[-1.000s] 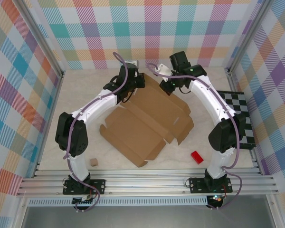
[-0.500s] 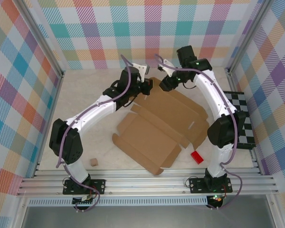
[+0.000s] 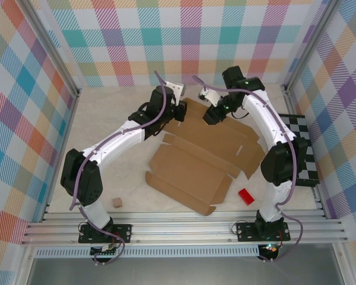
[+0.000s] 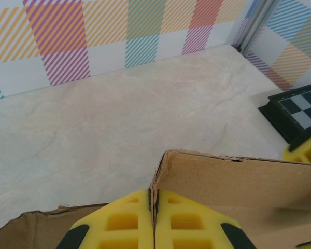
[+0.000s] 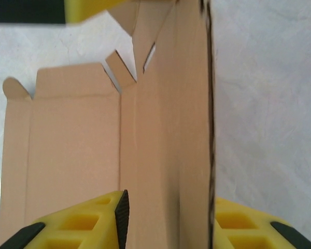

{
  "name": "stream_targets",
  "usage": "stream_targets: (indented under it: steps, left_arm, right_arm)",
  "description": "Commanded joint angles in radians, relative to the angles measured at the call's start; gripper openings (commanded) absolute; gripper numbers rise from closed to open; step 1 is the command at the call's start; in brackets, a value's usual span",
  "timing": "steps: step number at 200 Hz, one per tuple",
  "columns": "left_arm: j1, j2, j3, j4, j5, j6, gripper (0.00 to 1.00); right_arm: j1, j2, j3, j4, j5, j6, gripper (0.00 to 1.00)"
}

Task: Fold the paper box

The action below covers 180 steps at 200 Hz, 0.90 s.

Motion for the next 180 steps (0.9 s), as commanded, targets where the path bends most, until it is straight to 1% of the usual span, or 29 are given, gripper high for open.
stream_targets:
  steps: [1, 8, 11, 30, 41, 59, 71, 80, 85, 95, 105, 125, 131, 138, 141, 147, 155, 162, 168, 175, 180]
  left_arm:
    - [0.006, -0.047, -0.014, 0.024, -0.037, 0.028, 0.05]
    - [0.005, -0.048, -0.021, 0.028, -0.039, 0.027, 0.05]
    - [0.006, -0.047, -0.024, 0.031, -0.04, 0.025, 0.05]
    - [0.006, -0.043, -0.028, 0.038, -0.036, 0.016, 0.06]
    - [0.006, -0.042, -0.026, 0.036, -0.027, 0.006, 0.09]
    - [0.007, -0.047, -0.021, 0.03, -0.008, -0.005, 0.23]
    - [0.015, -0.061, -0.011, 0.002, 0.017, -0.005, 0.36]
    - [0.031, -0.078, -0.008, -0.03, 0.044, 0.001, 0.48]
    - [0.043, -0.091, -0.013, -0.047, 0.064, 0.007, 0.54]
    - [0.079, -0.131, -0.05, -0.068, 0.112, 0.024, 0.62]
    - [0.128, -0.179, -0.111, -0.069, 0.209, 0.048, 0.7]
    - [0.273, -0.266, -0.289, -0.047, 0.503, 0.116, 0.73]
    - [0.295, -0.291, -0.351, -0.019, 0.527, 0.145, 0.74]
    - [0.289, -0.314, -0.393, 0.009, 0.529, 0.193, 0.75]
    - [0.287, -0.32, -0.403, 0.022, 0.553, 0.201, 0.75]
    - [0.287, -0.321, -0.425, 0.055, 0.61, 0.193, 0.74]
    - [0.287, -0.313, -0.456, 0.102, 0.664, 0.149, 0.72]
    - [0.283, -0.305, -0.49, 0.136, 0.689, 0.114, 0.7]
    - [0.277, -0.3, -0.533, 0.163, 0.684, 0.097, 0.7]
    - [0.261, -0.302, -0.587, 0.201, 0.643, 0.096, 0.69]
    - [0.243, -0.305, -0.626, 0.232, 0.594, 0.106, 0.69]
  right_arm:
    - [-0.014, -0.083, -0.031, -0.054, -0.062, -0.071, 0.3]
    - [-0.014, -0.089, -0.035, -0.051, -0.07, -0.073, 0.25]
    - [-0.015, -0.091, -0.036, -0.052, -0.075, -0.074, 0.22]
    - [-0.014, -0.095, -0.035, -0.05, -0.086, -0.07, 0.1]
    - [-0.014, -0.094, -0.033, -0.046, -0.084, -0.067, 0.01]
    - [-0.015, -0.094, -0.033, -0.042, -0.078, -0.067, 0.0]
    - [-0.014, -0.097, -0.038, -0.034, -0.068, -0.07, 0.0]
    - [-0.014, -0.097, -0.044, -0.022, -0.051, -0.069, 0.0]
    - [-0.015, -0.095, -0.045, -0.018, -0.043, -0.07, 0.0]
    - [-0.017, -0.092, -0.045, -0.017, -0.04, -0.076, 0.0]
    - [-0.022, -0.087, -0.041, -0.019, -0.045, -0.078, 0.0]
    - [-0.033, -0.073, -0.032, -0.021, -0.057, -0.08, 0.0]
    - [-0.035, -0.07, -0.029, -0.023, -0.059, -0.078, 0.0]
    - [-0.038, -0.067, -0.025, -0.024, -0.065, -0.078, 0.0]
    - [-0.04, -0.065, -0.024, -0.024, -0.066, -0.078, 0.0]
    - [-0.043, -0.061, -0.019, -0.022, -0.071, -0.074, 0.0]
    - [-0.045, -0.058, -0.011, -0.027, -0.076, -0.072, 0.0]
    - [-0.046, -0.053, -0.007, -0.033, -0.078, -0.075, 0.0]
    - [-0.048, -0.053, -0.006, -0.034, -0.077, -0.077, 0.0]
    - [-0.05, -0.056, -0.011, -0.034, -0.078, -0.079, 0.0]
    - [-0.052, -0.059, -0.015, -0.029, -0.08, -0.081, 0.0]
